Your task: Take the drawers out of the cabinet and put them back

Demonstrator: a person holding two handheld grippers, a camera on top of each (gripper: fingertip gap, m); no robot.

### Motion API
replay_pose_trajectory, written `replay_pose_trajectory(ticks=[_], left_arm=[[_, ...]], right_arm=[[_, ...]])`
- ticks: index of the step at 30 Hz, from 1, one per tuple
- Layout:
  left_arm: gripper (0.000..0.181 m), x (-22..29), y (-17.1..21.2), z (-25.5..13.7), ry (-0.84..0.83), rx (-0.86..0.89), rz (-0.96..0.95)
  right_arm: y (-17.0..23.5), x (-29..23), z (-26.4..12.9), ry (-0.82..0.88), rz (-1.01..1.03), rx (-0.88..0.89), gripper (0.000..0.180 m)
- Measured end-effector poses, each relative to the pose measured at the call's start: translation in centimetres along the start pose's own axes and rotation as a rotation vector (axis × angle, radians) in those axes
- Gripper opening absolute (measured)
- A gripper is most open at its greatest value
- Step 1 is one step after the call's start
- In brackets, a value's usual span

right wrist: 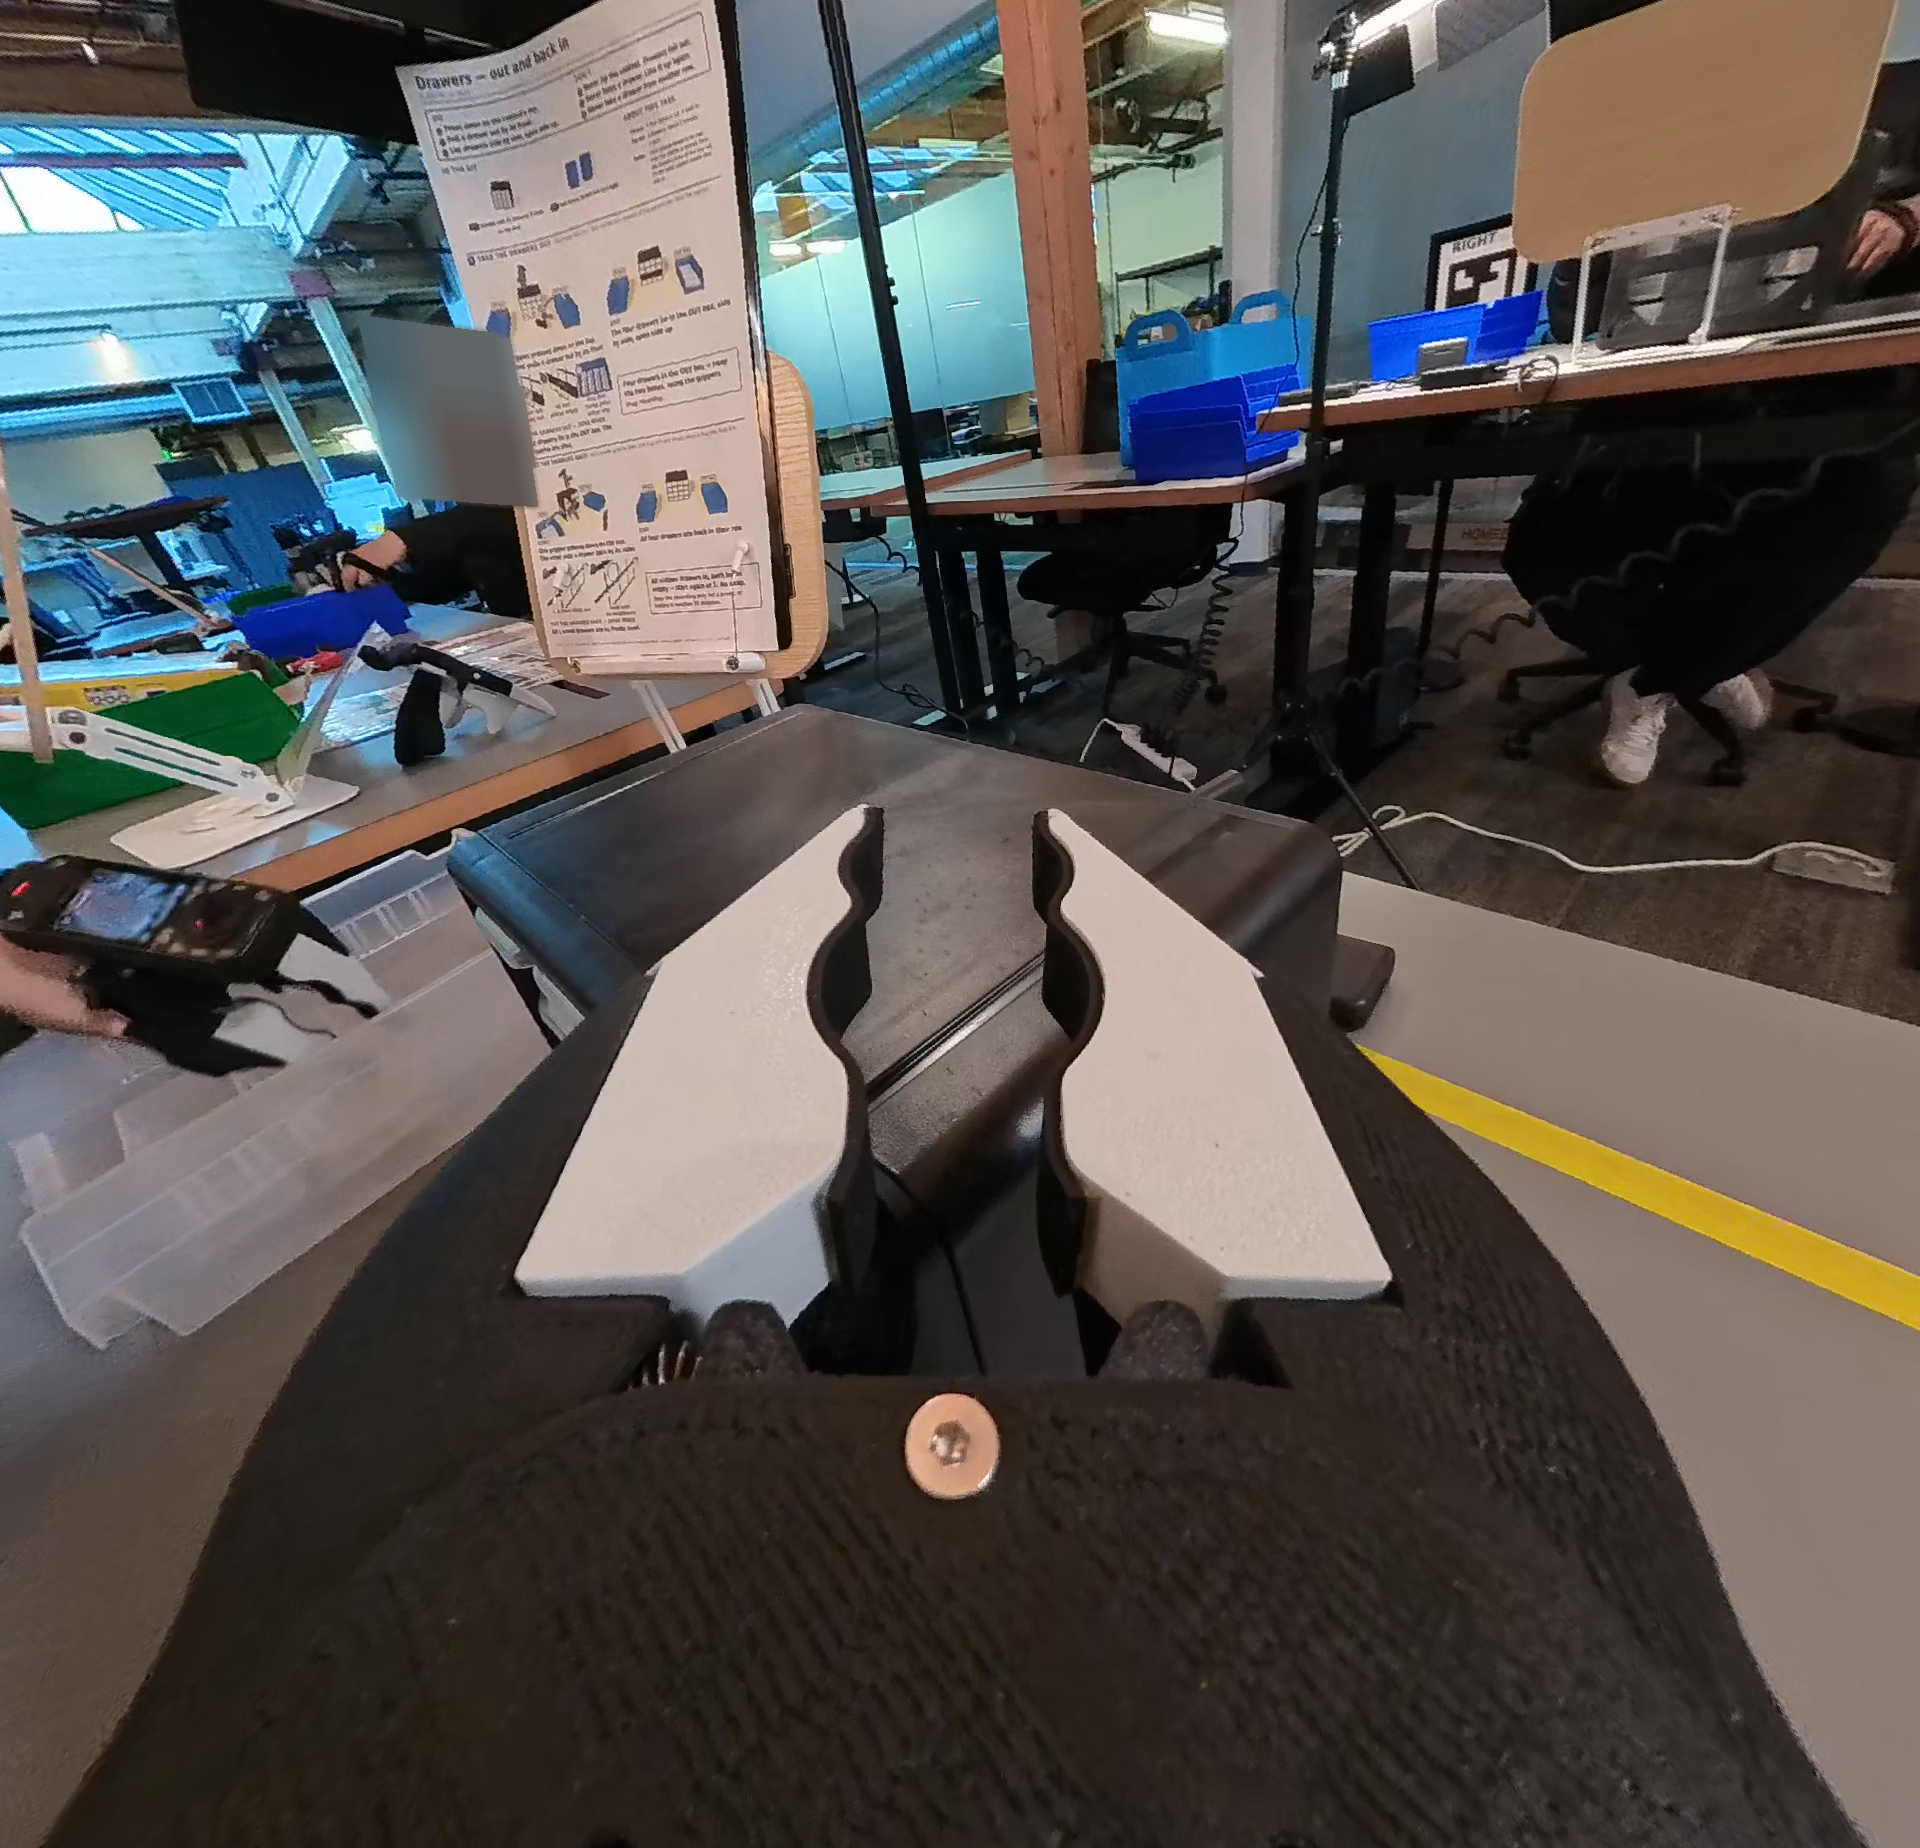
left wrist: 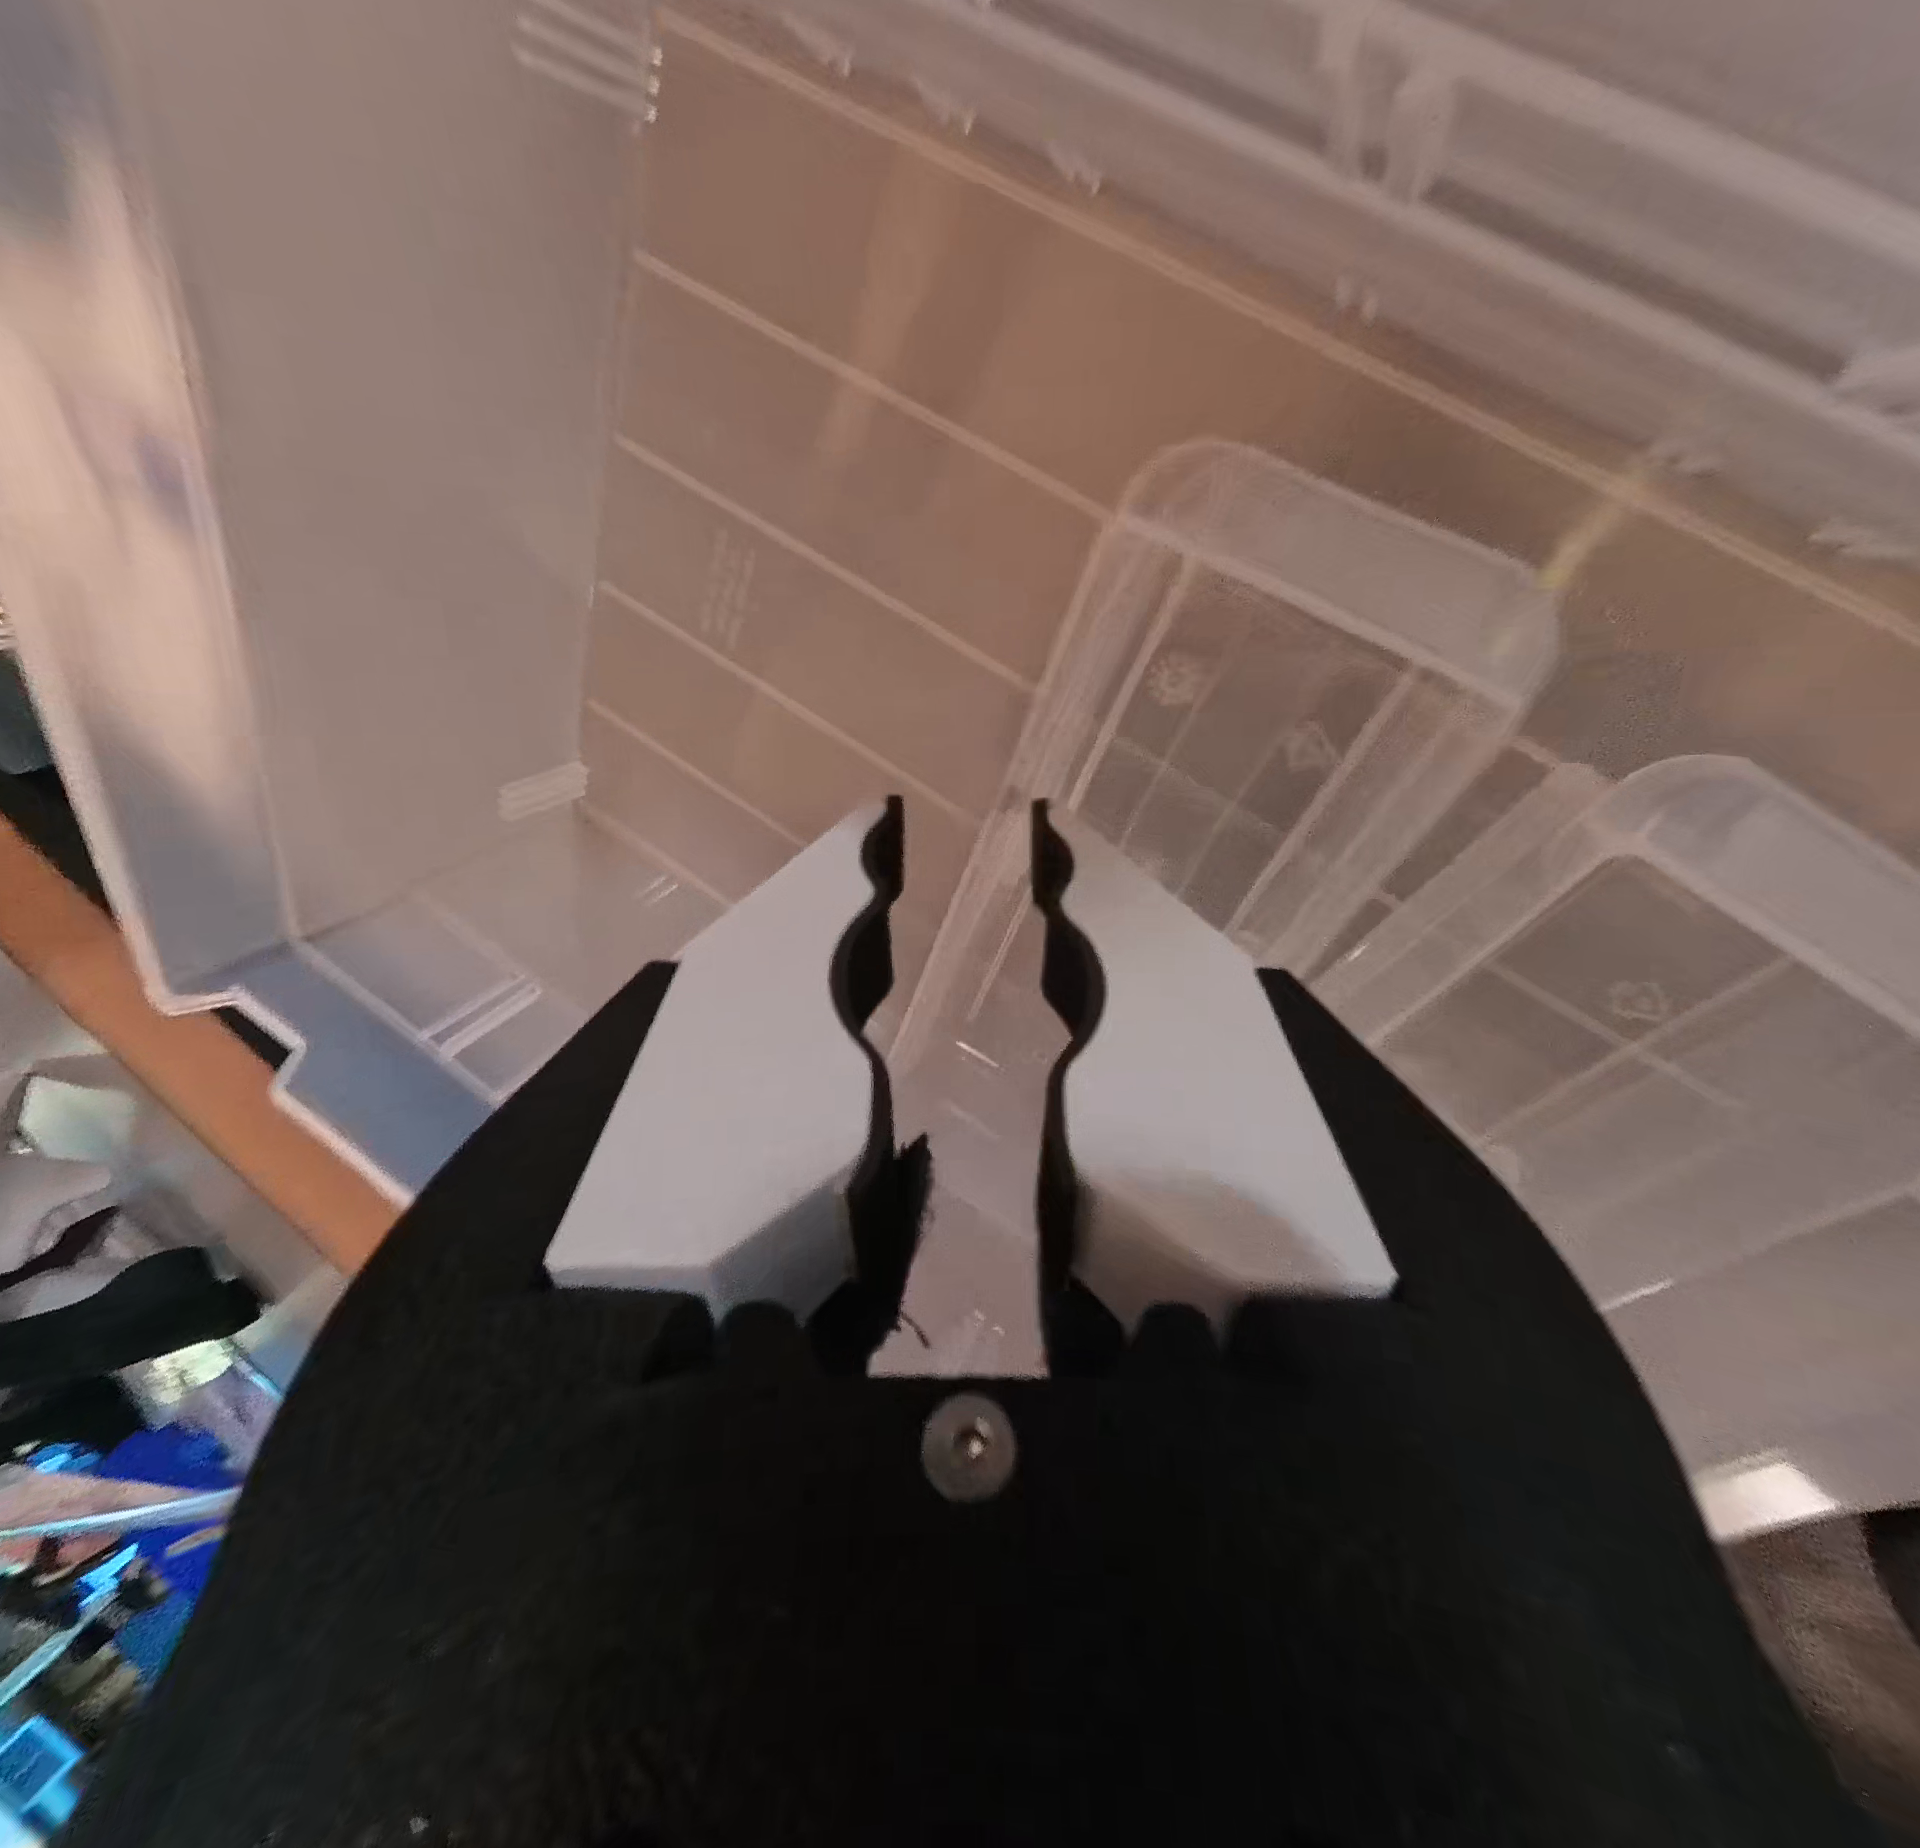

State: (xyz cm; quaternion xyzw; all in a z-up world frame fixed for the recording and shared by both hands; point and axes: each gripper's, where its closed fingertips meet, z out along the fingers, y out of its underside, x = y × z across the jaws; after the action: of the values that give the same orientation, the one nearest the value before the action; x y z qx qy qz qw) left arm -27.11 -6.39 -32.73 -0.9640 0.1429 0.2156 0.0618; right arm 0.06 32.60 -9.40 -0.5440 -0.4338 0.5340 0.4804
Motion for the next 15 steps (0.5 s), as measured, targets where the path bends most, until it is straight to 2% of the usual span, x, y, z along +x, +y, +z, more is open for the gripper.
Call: replay_pose_trajectory(ticks=[1, 3, 10, 15], left_arm=[[0.015, -0.2, 0.1, -0.1, -0.011, -0.004, 0.014], [0.008, -0.1, 0.0, -0.2, -0.013, 0.003, 0.043], [0.004, -0.4, 0.2, -0.3, -0.003, -0.021, 0.104], [0.0, -3.2, 0.1, -3.5, -0.15, -0.044, 0.116]], right_arm=[[0.0, 0.0, 0.0, 0.0, 0.0, -0.001, 0.028], [0.0, 0.0, 0.0, 0.002, -0.002, -0.004, 0.028], [0.1, 0.0, 0.0, 0.006, -0.005, -0.01, 0.028], [0.1, 0.0, 0.0, 0.001, 0.001, -0.009, 0.028]])
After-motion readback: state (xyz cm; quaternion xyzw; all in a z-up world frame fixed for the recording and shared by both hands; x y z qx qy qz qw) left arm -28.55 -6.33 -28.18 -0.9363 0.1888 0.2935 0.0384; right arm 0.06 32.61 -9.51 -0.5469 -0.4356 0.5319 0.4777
